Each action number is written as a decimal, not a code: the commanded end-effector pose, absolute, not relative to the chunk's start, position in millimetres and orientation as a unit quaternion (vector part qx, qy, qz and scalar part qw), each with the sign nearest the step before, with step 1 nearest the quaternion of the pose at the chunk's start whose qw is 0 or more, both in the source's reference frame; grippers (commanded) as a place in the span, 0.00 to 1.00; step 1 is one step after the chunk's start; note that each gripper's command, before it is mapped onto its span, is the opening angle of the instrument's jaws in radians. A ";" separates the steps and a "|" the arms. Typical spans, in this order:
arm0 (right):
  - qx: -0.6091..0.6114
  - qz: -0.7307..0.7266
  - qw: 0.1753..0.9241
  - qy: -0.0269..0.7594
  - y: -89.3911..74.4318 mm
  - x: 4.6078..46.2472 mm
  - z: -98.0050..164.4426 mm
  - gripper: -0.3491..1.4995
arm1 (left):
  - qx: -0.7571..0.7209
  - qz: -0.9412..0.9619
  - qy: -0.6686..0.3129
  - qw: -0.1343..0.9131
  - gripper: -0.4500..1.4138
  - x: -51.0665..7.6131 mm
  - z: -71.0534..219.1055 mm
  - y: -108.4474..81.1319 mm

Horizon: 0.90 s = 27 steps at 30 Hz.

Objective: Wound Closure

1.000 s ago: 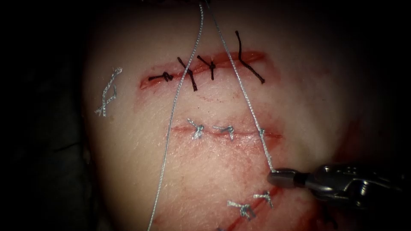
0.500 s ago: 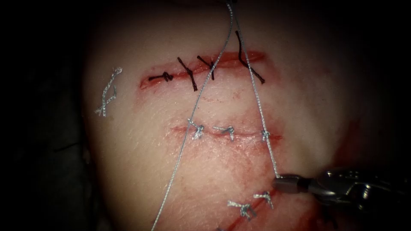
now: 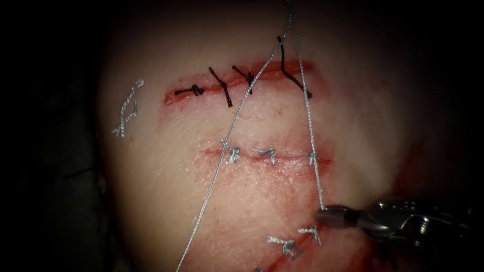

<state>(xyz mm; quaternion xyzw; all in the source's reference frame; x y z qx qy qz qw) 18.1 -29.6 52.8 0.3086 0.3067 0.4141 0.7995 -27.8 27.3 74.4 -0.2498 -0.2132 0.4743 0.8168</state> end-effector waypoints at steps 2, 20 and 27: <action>0.309 0.412 0.803 0.301 -30.3 19.0 53.2 0.00 | -0.248 0.476 -0.202 0.820 0.00 -28.2 74.7 27.7; 0.327 0.394 0.814 0.274 -32.5 19.1 53.4 0.00 | -0.246 0.481 -0.196 0.818 0.00 -28.4 74.8 27.7; 0.325 0.393 0.820 0.261 -32.8 18.8 53.4 0.00 | -0.246 0.481 -0.197 0.819 0.00 -28.4 74.9 27.6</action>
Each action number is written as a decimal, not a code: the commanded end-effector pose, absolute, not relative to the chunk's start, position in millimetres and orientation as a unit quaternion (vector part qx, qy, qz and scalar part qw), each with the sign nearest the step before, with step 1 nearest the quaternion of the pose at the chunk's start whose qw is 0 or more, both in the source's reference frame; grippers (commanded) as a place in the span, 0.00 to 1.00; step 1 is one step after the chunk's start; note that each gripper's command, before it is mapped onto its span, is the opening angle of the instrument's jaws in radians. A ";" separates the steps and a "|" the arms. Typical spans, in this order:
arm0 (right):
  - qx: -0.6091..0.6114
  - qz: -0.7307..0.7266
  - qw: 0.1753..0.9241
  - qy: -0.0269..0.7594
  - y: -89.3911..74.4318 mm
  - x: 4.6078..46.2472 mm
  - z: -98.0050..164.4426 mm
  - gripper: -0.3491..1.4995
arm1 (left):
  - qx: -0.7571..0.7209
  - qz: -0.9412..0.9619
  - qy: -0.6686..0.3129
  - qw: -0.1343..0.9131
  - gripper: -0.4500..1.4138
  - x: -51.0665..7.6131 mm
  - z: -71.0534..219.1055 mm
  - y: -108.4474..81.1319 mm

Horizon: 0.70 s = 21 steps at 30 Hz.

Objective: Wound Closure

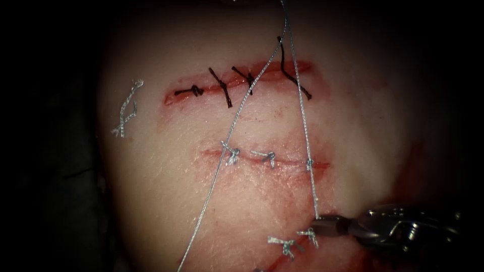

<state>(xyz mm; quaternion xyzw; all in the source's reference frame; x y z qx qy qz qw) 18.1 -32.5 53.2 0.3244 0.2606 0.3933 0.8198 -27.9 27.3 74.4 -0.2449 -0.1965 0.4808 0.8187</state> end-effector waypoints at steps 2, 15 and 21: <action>0.328 0.392 0.819 0.260 -32.9 18.7 53.3 0.00 | -0.246 0.480 -0.196 0.819 0.00 -28.4 74.8 27.7; 0.350 0.389 0.802 0.287 -31.3 18.7 53.3 0.00 | -0.232 0.498 -0.323 0.770 0.00 -28.3 74.5 27.4; 0.316 0.404 0.794 0.326 -26.1 17.9 51.5 0.53 | -0.235 0.587 -0.362 0.685 0.00 -29.3 70.9 22.1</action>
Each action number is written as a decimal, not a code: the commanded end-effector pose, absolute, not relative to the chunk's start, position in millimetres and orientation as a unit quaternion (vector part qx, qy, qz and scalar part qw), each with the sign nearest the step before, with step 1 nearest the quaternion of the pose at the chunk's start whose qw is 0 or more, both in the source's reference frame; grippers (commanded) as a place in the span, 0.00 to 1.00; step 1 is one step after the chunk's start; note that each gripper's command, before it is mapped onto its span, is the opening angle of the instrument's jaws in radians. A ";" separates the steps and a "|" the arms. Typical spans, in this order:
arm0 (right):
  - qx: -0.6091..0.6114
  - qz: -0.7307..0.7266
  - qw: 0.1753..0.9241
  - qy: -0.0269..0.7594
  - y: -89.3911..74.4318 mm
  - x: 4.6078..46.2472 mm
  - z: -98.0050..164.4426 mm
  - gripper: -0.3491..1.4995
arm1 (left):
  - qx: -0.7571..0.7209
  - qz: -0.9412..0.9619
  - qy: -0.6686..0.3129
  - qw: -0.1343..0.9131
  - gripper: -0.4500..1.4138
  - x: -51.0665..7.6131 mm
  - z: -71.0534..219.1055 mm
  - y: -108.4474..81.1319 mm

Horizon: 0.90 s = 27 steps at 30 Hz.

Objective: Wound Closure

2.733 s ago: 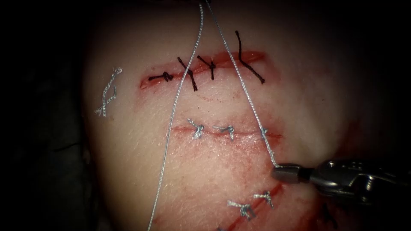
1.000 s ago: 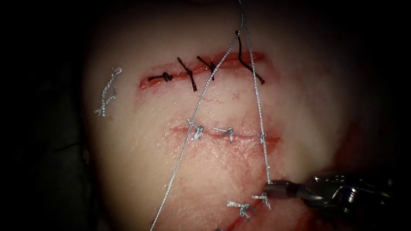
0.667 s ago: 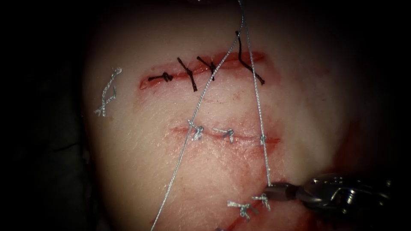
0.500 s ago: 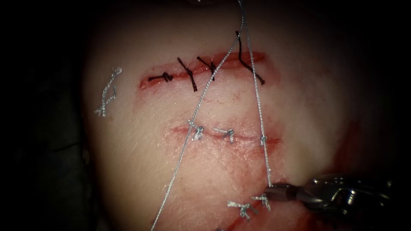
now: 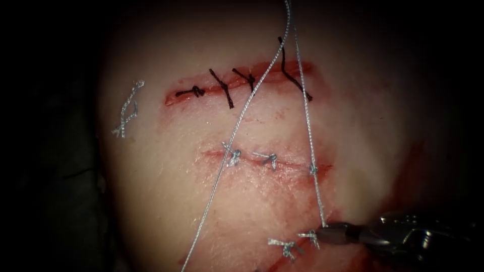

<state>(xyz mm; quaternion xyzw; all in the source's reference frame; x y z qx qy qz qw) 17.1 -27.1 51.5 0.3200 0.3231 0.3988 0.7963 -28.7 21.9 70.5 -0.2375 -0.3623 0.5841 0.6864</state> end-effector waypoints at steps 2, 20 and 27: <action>0.297 0.401 0.795 0.344 -24.5 17.6 50.6 0.85 | -0.232 0.596 -0.376 0.671 0.00 -30.1 68.8 19.6; 0.279 0.459 0.726 0.430 -15.1 16.9 45.8 0.76 | -0.243 0.701 -0.383 0.550 0.00 -30.0 55.8 12.7; 0.224 0.441 0.747 0.445 -15.2 20.1 52.9 0.75 | -0.309 0.700 -0.462 0.449 0.00 -29.8 54.8 16.5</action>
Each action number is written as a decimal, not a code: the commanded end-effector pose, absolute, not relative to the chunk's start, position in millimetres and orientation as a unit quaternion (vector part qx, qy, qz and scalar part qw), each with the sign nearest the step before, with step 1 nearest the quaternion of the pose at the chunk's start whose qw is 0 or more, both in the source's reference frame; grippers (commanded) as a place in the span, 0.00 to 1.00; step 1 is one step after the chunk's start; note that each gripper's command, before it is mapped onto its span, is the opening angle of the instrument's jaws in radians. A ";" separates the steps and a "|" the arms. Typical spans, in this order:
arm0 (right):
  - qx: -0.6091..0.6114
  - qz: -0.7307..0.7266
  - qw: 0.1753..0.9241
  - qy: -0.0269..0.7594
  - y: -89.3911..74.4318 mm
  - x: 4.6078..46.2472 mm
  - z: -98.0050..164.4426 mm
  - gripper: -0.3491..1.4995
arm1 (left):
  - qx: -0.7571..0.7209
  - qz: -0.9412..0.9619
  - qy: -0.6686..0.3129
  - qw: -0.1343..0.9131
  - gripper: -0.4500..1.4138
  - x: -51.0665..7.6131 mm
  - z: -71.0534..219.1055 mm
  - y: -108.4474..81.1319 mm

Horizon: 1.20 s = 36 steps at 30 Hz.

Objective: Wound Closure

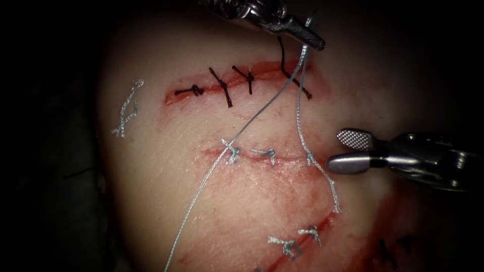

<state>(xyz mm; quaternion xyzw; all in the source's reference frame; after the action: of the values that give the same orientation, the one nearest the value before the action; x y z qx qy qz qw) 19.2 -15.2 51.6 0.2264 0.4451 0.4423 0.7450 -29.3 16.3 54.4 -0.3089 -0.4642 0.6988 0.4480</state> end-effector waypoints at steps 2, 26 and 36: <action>0.219 0.440 0.752 0.440 -15.1 20.2 53.8 0.77 | -0.312 0.703 -0.461 0.443 0.00 -29.8 54.4 17.1; 0.225 0.439 0.747 0.446 -14.6 23.7 56.2 0.86 | -0.321 0.712 -0.459 0.424 0.00 -31.5 53.3 16.0; 0.218 0.439 0.747 0.449 -14.7 24.8 57.7 0.86 | -0.321 0.710 -0.460 0.425 0.00 -31.8 52.6 15.8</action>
<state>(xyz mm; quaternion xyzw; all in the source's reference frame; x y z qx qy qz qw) 23.9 -14.8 57.4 0.2176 0.4489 0.4395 0.7470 -31.3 15.5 52.2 -0.3204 -0.4611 0.7101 0.4248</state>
